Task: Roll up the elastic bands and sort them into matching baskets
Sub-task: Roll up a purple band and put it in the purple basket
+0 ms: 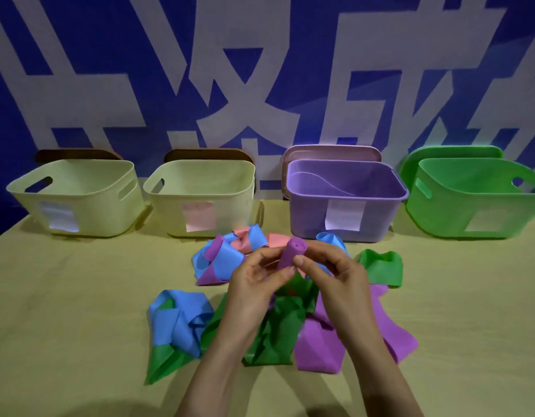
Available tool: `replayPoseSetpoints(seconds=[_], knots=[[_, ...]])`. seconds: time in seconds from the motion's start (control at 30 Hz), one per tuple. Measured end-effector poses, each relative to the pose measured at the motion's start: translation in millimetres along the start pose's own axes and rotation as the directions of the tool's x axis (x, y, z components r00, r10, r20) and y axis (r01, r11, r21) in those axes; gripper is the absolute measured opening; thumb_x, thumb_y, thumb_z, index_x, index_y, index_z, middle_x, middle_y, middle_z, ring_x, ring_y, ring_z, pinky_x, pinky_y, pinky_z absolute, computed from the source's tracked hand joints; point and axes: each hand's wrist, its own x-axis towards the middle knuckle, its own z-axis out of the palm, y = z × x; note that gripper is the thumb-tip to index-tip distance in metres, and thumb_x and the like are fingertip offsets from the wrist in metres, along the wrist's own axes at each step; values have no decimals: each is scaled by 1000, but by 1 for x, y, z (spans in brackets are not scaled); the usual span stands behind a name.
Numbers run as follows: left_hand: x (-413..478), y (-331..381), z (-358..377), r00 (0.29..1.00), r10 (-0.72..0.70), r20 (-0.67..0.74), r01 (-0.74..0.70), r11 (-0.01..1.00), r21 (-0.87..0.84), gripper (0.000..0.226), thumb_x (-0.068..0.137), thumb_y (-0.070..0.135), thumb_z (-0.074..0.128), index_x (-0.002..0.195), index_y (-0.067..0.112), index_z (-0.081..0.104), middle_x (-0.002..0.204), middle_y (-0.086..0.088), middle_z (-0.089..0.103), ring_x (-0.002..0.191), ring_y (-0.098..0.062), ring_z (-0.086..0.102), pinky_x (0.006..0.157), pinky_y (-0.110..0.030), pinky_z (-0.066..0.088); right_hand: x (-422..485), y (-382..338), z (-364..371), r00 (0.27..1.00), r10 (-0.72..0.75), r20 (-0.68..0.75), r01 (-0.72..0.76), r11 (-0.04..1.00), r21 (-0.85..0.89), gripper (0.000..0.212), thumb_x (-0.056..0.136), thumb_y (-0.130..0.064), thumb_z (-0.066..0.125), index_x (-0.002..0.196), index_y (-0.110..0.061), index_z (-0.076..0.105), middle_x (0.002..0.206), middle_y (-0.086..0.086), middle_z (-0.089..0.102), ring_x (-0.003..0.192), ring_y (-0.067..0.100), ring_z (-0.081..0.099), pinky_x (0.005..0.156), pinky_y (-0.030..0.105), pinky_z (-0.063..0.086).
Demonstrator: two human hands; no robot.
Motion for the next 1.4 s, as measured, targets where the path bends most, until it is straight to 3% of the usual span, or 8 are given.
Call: replayPoseSetpoints(seconds=[0.23, 0.47, 0.67, 0.93, 1.17, 1.27, 1.33, 1.4], knots=[[60, 5, 3, 982, -149, -118, 152, 988, 12, 28, 74, -13, 66, 90, 9, 65, 79, 2, 75, 78, -9, 69, 72, -17, 54, 60, 6, 12, 981, 189, 52, -191, 981, 35, 18, 81, -3, 69, 95, -14, 73, 90, -5, 75, 87, 4, 68, 76, 13, 50], [111, 80, 24, 979, -190, -78, 198, 974, 111, 21, 77, -2, 71, 94, 11, 67, 83, -4, 74, 77, -9, 69, 65, -17, 52, 124, -64, 20, 953, 304, 24, -304, 952, 42, 13, 82, -11, 71, 92, -18, 73, 75, -6, 74, 69, 4, 66, 54, 26, 51], [156, 119, 47, 976, -199, -93, 210, 969, 132, 36, 66, 10, 82, 98, 4, 66, 91, -11, 72, 92, -26, 69, 87, -33, 54, 178, -104, 13, 972, 236, 8, -236, 971, -43, 12, 80, -6, 73, 85, -17, 71, 71, -9, 71, 63, -7, 62, 63, 8, 46], [205, 90, 77, 952, -274, -135, 296, 937, 188, 23, 74, 2, 78, 89, 7, 62, 92, -18, 69, 84, -26, 67, 83, -33, 54, 238, -75, -15, 937, 328, 115, -301, 931, -207, 15, 83, -4, 69, 93, -14, 73, 81, -2, 73, 73, 1, 64, 76, 20, 51], [252, 44, 86, 802, -595, -49, 585, 767, 263, 31, 87, 4, 54, 61, 20, 59, 65, 8, 51, 67, -9, 42, 67, -25, 36, 287, 8, -24, 774, 633, 3, -621, 760, -193, 3, 86, 2, 63, 87, -1, 65, 73, 11, 62, 62, 16, 58, 61, 21, 52], [271, 27, 92, 692, -711, -126, 722, 684, 106, 9, 95, 17, 52, 89, 20, 57, 85, -5, 53, 72, -13, 47, 75, -29, 38, 304, 50, -27, 668, 744, -34, -721, 634, -280, 20, 85, 1, 64, 66, -3, 57, 64, 10, 53, 55, 18, 51, 57, 25, 51], [282, 19, 97, 615, -764, -195, 776, 630, -18, 36, 97, 32, 51, 126, 9, 51, 127, -11, 56, 106, -23, 59, 99, -34, 40, 310, 70, -26, 603, 796, -58, -762, 553, -336, 32, 83, 2, 65, 56, -5, 50, 57, 9, 48, 49, 20, 49, 59, 32, 52], [291, 9, 101, 545, -811, -212, 804, 577, -140, 62, 95, 43, 52, 141, 4, 37, 145, -13, 42, 124, -28, 51, 104, -36, 39, 314, 84, -24, 556, 827, -86, -787, 490, -375, 34, 83, 2, 65, 55, -5, 47, 53, 9, 49, 42, 19, 49, 55, 32, 50]])
